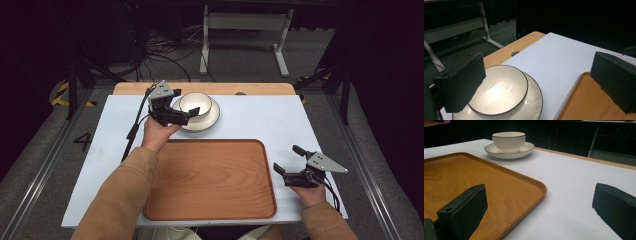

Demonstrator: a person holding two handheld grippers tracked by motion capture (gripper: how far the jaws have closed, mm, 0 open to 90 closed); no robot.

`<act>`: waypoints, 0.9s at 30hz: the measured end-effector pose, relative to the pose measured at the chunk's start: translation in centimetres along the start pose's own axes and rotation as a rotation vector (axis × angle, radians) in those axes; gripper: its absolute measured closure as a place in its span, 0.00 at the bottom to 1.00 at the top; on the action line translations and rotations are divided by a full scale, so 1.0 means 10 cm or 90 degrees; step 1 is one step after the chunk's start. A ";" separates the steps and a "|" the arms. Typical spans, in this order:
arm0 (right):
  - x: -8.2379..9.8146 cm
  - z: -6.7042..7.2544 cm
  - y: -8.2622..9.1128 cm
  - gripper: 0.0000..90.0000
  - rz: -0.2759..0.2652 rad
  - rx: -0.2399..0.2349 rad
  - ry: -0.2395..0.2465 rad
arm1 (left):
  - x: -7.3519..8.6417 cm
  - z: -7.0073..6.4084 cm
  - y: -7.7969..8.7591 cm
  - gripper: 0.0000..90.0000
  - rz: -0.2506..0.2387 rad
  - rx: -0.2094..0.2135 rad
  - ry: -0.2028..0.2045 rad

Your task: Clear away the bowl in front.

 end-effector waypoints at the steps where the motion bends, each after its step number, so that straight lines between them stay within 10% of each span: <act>1: 0.00 -0.01 0.00 0.00 0.000 0.002 -0.003 | -0.01 0.00 -0.01 0.01 0.010 0.004 0.002; 8: 0.00 0.00 -0.01 0.01 0.001 -0.002 0.000 | -0.08 0.01 -0.07 0.02 0.035 -0.006 -0.030; 27: 0.00 0.01 -0.01 0.05 0.007 -0.010 0.007 | -0.16 0.18 -0.48 0.08 0.224 -0.046 -0.107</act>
Point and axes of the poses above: each handheld gripper's, and its own axes: y roughly backward along the jaws, x roughly out of its underside, z roughly to its left, the point moved 4 cm from there along -y, roughly forward along the jaws, and after that the axes turned 14 degrees about y, right-handed, at the moved point
